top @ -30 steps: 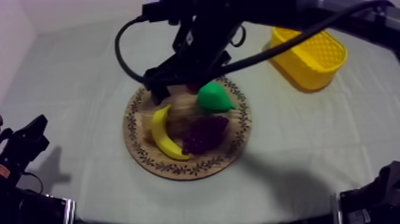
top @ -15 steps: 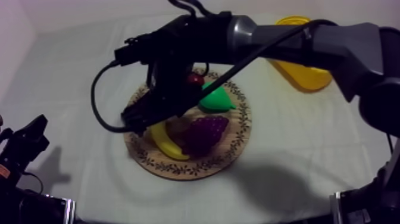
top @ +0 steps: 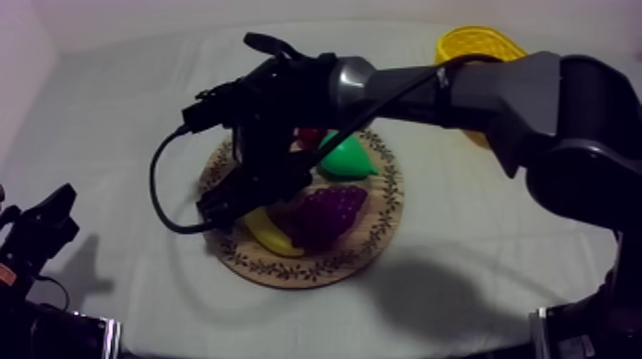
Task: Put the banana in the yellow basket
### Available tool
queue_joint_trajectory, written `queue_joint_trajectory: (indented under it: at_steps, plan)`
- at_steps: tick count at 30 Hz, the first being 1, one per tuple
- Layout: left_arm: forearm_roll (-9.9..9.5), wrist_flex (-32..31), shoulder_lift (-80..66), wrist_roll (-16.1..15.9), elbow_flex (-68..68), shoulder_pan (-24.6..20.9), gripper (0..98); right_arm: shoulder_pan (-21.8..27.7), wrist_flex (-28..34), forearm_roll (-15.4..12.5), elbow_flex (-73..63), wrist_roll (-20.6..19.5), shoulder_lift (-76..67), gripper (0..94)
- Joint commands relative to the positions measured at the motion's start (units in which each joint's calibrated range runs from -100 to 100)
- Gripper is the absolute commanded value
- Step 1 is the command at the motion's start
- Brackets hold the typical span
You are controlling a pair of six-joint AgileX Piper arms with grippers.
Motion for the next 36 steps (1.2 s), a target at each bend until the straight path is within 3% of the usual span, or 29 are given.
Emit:
queue_joint_trajectory:
  at_steps: [1,11,19,29,36]
  plan:
    - [0.04,0.00,0.00,0.01,-0.03,0.01,0.1,0.09,1.01,-0.07,-0.51,0.20,0.46,65.3]
    - [0.04,0.00,0.00,0.00,-0.03,0.01,0.1,0.83,5.79,-1.60,-3.25,1.75,3.33,44.6]
    - [0.04,0.00,0.00,0.01,-0.03,0.01,0.1,1.12,7.92,-1.64,-5.04,3.18,3.78,20.5]
    - [0.04,0.00,0.00,0.00,-0.03,0.01,0.1,3.29,10.21,-4.03,-1.87,5.04,-7.66,15.8]
    - [0.04,0.00,0.00,0.01,-0.03,0.01,0.1,7.96,14.26,-5.72,-0.46,6.46,-21.80,16.3]
